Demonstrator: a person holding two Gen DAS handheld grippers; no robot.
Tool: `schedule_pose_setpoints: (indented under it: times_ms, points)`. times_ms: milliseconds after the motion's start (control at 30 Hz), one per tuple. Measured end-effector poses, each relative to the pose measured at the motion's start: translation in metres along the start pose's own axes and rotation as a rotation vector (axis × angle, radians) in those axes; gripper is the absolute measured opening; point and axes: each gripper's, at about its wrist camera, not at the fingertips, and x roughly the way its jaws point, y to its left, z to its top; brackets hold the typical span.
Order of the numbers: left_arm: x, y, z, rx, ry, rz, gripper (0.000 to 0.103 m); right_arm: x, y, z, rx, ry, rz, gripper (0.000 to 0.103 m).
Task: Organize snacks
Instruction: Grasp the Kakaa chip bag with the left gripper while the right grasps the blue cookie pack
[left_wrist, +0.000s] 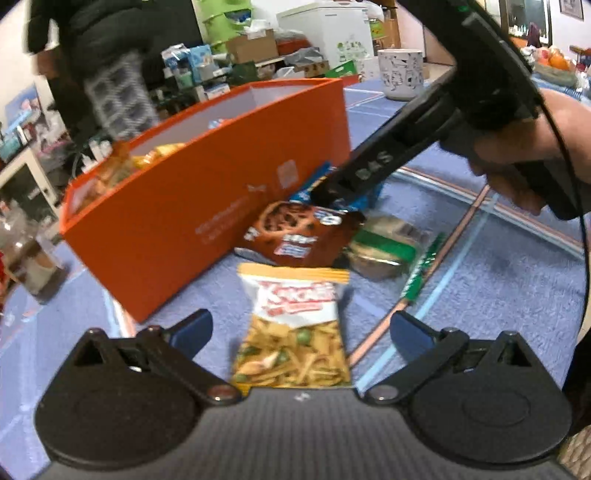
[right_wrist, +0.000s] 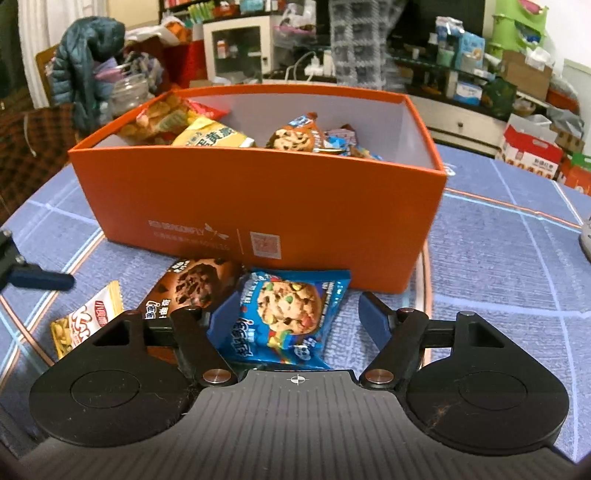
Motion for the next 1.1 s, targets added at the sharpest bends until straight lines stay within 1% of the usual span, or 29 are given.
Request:
schedule_pose_setpoints:
  times_ms: [67, 167, 200, 233, 267, 300, 367, 433, 500, 533, 567, 600, 633, 667, 733, 800, 900, 933, 1000, 1067, 1100]
  points:
    - [0.005, 0.001, 0.001, -0.03, 0.012, -0.024, 0.096, 0.007, -0.001, 0.0, 0.014, 0.022, 0.003, 0.063]
    - [0.007, 0.006, 0.001, -0.098, 0.02, -0.028, 0.096, 0.015, -0.006, -0.001, 0.063, 0.057, 0.031, 0.063]
    - [0.008, 0.008, 0.0, -0.125, 0.024, -0.036, 0.092, 0.016, -0.008, -0.001, 0.069, 0.067, 0.034, 0.064]
    - [0.008, 0.011, 0.0, -0.156, 0.028, -0.045, 0.089, 0.016, -0.009, 0.0, 0.068, 0.072, 0.032, 0.061]
    - [0.009, 0.013, -0.001, -0.182, 0.033, -0.051, 0.086, 0.015, -0.01, 0.0, 0.069, 0.079, 0.034, 0.055]
    - [0.008, 0.014, -0.002, -0.196, 0.033, -0.048, 0.083, 0.014, -0.012, 0.0, 0.073, 0.083, 0.037, 0.053]
    - [0.006, 0.013, -0.003, -0.204, 0.038, -0.039, 0.083, 0.012, -0.018, -0.001, 0.083, 0.087, 0.04, 0.053]
    - [0.004, 0.011, -0.004, -0.217, 0.04, -0.025, 0.083, 0.01, -0.022, -0.004, 0.086, 0.083, 0.036, 0.056]
    - [0.007, 0.012, -0.002, -0.243, 0.05, 0.004, 0.083, 0.011, -0.022, -0.005, 0.081, 0.08, 0.034, 0.056]
    - [0.008, 0.013, 0.0, -0.26, 0.059, 0.018, 0.081, 0.011, -0.022, -0.005, 0.077, 0.082, 0.034, 0.057]
    - [0.008, 0.014, 0.002, -0.277, 0.065, 0.026, 0.079, 0.011, -0.021, -0.005, 0.068, 0.085, 0.033, 0.055]
    - [0.008, 0.014, 0.004, -0.294, 0.069, 0.031, 0.071, 0.01, -0.019, -0.004, 0.061, 0.09, 0.036, 0.052]
    - [0.007, 0.014, 0.004, -0.309, 0.072, 0.032, 0.059, 0.009, -0.018, -0.004, 0.06, 0.093, 0.043, 0.041]
    - [0.006, 0.013, 0.005, -0.316, 0.076, 0.036, 0.054, 0.008, -0.019, -0.004, 0.059, 0.098, 0.05, 0.041]
    - [0.004, 0.011, 0.006, -0.326, 0.091, 0.045, 0.052, 0.005, -0.019, -0.005, 0.054, 0.104, 0.067, 0.04]
    - [-0.001, 0.01, 0.004, -0.343, 0.102, 0.042, 0.052, 0.001, -0.019, -0.007, 0.052, 0.102, 0.073, 0.039]
    - [-0.013, 0.006, 0.005, -0.359, 0.088, 0.067, 0.05, -0.01, -0.024, -0.008, 0.043, 0.081, 0.067, 0.039]
    - [-0.018, 0.005, 0.006, -0.362, 0.074, 0.077, 0.048, -0.015, -0.026, -0.008, 0.039, 0.07, 0.061, 0.039]
    - [-0.03, 0.004, 0.011, -0.373, 0.04, 0.099, 0.033, -0.027, -0.029, -0.007, 0.033, 0.047, 0.053, 0.039]
    - [-0.038, 0.004, 0.014, -0.393, 0.022, 0.126, 0.033, -0.038, -0.03, -0.007, 0.022, 0.027, 0.052, 0.039]
    - [-0.041, 0.005, 0.014, -0.407, 0.019, 0.127, 0.033, -0.043, -0.03, -0.007, 0.016, 0.018, 0.052, 0.039]
